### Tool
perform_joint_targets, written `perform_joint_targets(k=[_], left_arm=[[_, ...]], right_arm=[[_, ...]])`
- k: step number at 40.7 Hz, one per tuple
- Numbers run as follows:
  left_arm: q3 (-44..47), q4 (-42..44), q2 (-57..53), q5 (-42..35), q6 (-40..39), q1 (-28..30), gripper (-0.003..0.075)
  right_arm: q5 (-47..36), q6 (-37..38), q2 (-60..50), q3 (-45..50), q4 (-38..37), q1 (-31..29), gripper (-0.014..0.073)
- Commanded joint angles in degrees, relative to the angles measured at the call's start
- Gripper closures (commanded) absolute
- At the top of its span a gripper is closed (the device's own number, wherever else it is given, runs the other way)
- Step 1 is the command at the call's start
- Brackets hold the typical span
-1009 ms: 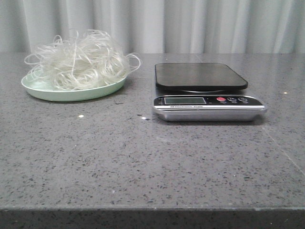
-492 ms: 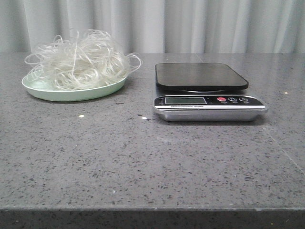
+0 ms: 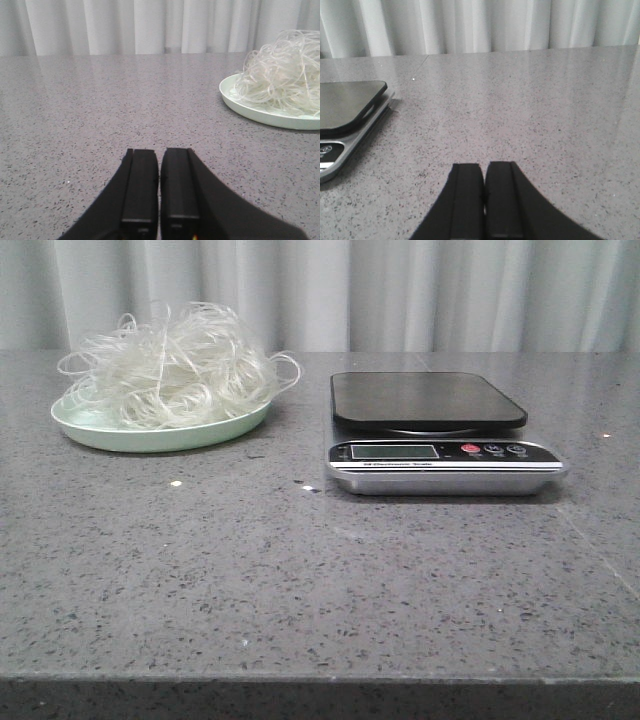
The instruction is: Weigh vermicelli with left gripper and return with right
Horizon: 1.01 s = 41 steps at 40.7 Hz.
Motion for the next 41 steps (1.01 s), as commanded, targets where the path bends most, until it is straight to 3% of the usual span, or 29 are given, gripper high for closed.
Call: perform_joint_targets(k=[1, 41], left_arm=[[0.37, -0.22, -1.12, -4.46, -0.61, 0.03, 0.0584], [0.37, -0.22, -1.12, -4.46, -0.61, 0.03, 0.0584]], right_arm=[[-6.74, 0.2, -1.01, -0.44, 0.02, -0.25, 0.0442], [-8.55, 0.2, -0.95, -0.44, 0.02, -0.25, 0.0442]])
